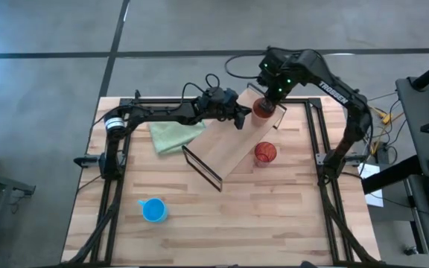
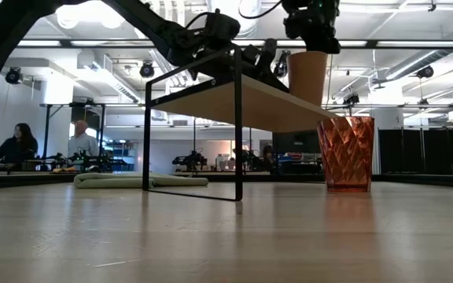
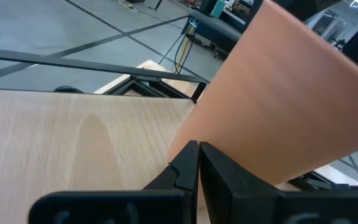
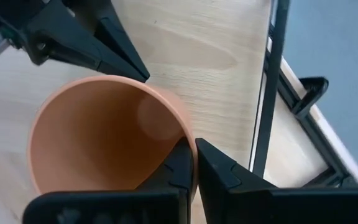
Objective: Stack small to large cups/mugs on shelf
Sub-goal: Put the brown cup on the shelf
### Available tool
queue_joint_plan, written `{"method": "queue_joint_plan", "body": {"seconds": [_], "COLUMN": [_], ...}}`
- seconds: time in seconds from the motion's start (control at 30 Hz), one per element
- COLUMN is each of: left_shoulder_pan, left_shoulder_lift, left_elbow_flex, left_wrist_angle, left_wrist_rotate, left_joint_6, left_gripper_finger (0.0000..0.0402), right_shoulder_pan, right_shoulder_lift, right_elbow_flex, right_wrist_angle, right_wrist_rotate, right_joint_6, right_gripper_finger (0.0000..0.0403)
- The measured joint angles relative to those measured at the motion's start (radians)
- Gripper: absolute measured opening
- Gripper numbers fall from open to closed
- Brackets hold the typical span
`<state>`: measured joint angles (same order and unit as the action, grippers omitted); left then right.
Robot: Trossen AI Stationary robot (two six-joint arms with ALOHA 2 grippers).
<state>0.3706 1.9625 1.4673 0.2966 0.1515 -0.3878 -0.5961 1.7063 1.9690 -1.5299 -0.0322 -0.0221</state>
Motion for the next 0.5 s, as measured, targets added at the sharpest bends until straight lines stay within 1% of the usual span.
{"method": "queue_joint_plan", "body": {"seconds": [0.1, 0.2, 0.5], "left_shoulder_pan": [0.0, 0.0, 0.002], "left_shoulder_lift": [0.0, 0.0, 0.0], "left_elbow_flex": [0.0, 0.002, 0.009], "left_wrist_angle": [0.002, 0.006, 0.005], "left_wrist_rotate": [0.001, 0.0, 0.004], "left_joint_6": [0.0, 0.0, 0.001], "left_gripper_finger": [0.0, 0.0, 0.0], "right_shoulder_pan": [0.0, 0.001, -0.006], "right_shoulder_lift": [0.004, 0.006, 0.006], "right_elbow_flex": [0.0, 0.0, 0.0], "right_wrist_angle": [0.0, -0.002, -0.004], "right_wrist_rotate": [0.003, 0.045, 0.068], "right_joint_6": [-0.039, -0.009, -0.029], "right_gripper_finger": [0.0009, 0.0009, 0.0009]}}
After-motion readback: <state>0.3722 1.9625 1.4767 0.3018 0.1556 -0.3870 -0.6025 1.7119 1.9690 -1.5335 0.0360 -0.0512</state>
